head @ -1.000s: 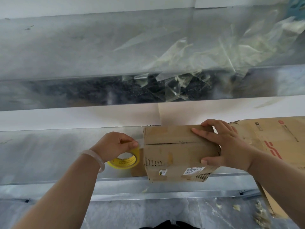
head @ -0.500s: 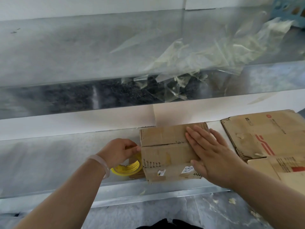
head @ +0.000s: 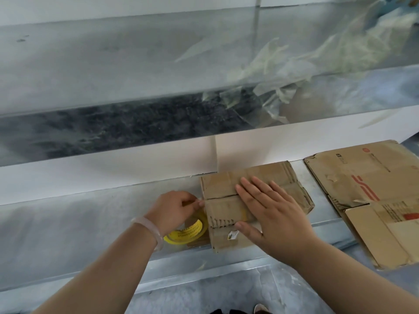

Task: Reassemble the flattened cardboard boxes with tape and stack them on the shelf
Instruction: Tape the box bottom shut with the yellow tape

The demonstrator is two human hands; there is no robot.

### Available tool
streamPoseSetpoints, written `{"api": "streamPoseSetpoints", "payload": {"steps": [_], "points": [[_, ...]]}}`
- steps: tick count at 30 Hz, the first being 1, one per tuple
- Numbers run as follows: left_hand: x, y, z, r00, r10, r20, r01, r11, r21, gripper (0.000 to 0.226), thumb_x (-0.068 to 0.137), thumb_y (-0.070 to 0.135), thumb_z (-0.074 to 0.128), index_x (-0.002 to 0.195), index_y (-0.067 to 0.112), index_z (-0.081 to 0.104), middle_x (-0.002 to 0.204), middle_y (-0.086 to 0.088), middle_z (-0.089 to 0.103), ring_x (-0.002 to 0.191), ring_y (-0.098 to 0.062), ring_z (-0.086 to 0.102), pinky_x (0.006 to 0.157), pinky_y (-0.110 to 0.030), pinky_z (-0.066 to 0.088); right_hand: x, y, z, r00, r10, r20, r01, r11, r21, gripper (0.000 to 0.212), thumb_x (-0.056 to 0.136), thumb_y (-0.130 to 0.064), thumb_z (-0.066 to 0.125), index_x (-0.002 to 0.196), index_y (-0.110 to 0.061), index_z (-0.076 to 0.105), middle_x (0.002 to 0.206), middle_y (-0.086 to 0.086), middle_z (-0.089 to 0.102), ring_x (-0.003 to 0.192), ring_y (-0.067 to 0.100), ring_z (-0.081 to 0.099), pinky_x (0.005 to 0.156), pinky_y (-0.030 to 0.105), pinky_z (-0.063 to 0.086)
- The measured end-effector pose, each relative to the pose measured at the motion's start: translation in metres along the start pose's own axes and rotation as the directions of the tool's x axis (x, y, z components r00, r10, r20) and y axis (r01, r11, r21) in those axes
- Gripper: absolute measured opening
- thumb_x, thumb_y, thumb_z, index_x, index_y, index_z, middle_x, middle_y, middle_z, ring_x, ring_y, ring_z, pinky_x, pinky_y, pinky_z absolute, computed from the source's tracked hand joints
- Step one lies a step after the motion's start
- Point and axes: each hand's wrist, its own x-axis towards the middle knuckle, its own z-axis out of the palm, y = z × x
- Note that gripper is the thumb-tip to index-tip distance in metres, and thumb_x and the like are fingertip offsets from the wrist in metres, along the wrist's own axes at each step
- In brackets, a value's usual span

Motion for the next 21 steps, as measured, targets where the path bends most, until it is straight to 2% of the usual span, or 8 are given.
{"api": "streamPoseSetpoints", "payload": {"steps": [3,6,8,9,11,15,18,21], "points": [[-0.007,-0.005,0.0,0.999,0.001,-0.046,-0.005,0.996,-0.091,0.028,0.087,0.05,0.058,0.099,0.029,0.071,0.087,0.011,0.07,0.079,0.0,0.063,0.07,-0.019,0.05,0.001,-0.001,-0.001,1.0,0.011,-0.003,-0.011,1.0,0.003,0.076,0.095,-0.07,0.018,0.15,-0.021,0.037,0.155,-0.004,0.034,0.144,0.015,0.03,0.113,0.04,0.021],[-0.021,-0.014,-0.001,0.993,0.013,-0.121,-0.054,0.939,-0.339,0.016,0.091,0.027,0.063,0.105,0.024,0.069,0.085,0.008,0.07,0.065,0.004,0.063,0.059,-0.011,0.047,0.0,-0.001,0.0,1.0,0.02,-0.01,-0.02,1.0,0.001,0.075,0.095,-0.07,0.02,0.15,-0.021,0.037,0.156,-0.005,0.033,0.145,0.014,0.029,0.114,0.04,0.021],[-0.031,-0.023,-0.003,0.984,0.046,-0.173,-0.112,0.914,-0.391,0.017,0.09,0.016,0.064,0.101,0.028,0.068,0.083,0.009,0.072,0.069,0.008,0.063,0.063,-0.009,0.047,-0.001,0.0,0.0,1.0,0.023,-0.021,-0.022,1.0,0.006,0.075,0.095,-0.07,0.021,0.15,-0.022,0.036,0.156,-0.006,0.032,0.145,0.013,0.028,0.115,0.039,0.021],[-0.034,-0.028,-0.005,0.978,0.064,-0.2,-0.139,0.912,-0.387,0.019,0.088,0.016,0.065,0.098,0.033,0.068,0.083,0.016,0.072,0.074,0.01,0.063,0.066,-0.007,0.046,-0.001,-0.001,0.0,0.999,0.023,-0.024,-0.022,1.0,0.009,0.074,0.095,-0.07,0.021,0.15,-0.023,0.036,0.156,-0.006,0.032,0.145,0.013,0.028,0.115,0.039,0.022],[-0.035,-0.032,-0.011,0.968,0.102,-0.227,-0.179,0.921,-0.347,0.018,0.085,0.025,0.069,0.096,0.039,0.067,0.079,0.029,0.069,0.078,0.012,0.062,0.069,-0.004,0.043,-0.001,-0.001,0.001,0.999,0.026,-0.031,-0.026,1.0,0.015,0.074,0.094,-0.071,0.023,0.15,-0.023,0.037,0.156,-0.007,0.032,0.145,0.013,0.028,0.115,0.039,0.022],[-0.028,-0.036,-0.015,0.97,0.186,-0.154,-0.192,0.981,-0.028,0.028,0.082,0.044,0.069,0.11,0.038,0.068,0.072,0.008,0.059,0.074,0.003,0.056,0.067,-0.007,0.037,-0.002,0.001,0.002,0.999,0.028,-0.033,-0.027,0.999,0.029,0.074,0.094,-0.071,0.026,0.15,-0.024,0.037,0.157,-0.008,0.032,0.146,0.012,0.027,0.115,0.039,0.024],[-0.023,-0.035,-0.014,0.976,0.203,-0.075,-0.193,0.974,0.116,0.048,0.082,0.059,0.059,0.122,0.033,0.064,0.079,0.01,0.057,0.074,0.001,0.052,0.067,-0.007,0.035,-0.002,0.001,0.002,0.999,0.032,-0.022,-0.032,0.999,0.033,0.074,0.094,-0.071,0.025,0.15,-0.024,0.038,0.156,-0.008,0.033,0.146,0.012,0.028,0.115,0.04,0.024],[-0.018,-0.028,-0.012,0.975,0.219,-0.033,-0.207,0.954,0.216,0.044,0.088,0.054,0.056,0.126,0.033,0.061,0.081,0.014,0.052,0.079,-0.005,0.052,0.068,-0.01,0.033,-0.003,0.002,0.001,0.999,0.034,-0.017,-0.033,0.998,0.047,0.074,0.094,-0.072,0.024,0.151,-0.026,0.035,0.157,-0.008,0.032,0.146,0.012,0.027,0.115,0.04,0.023]]}}
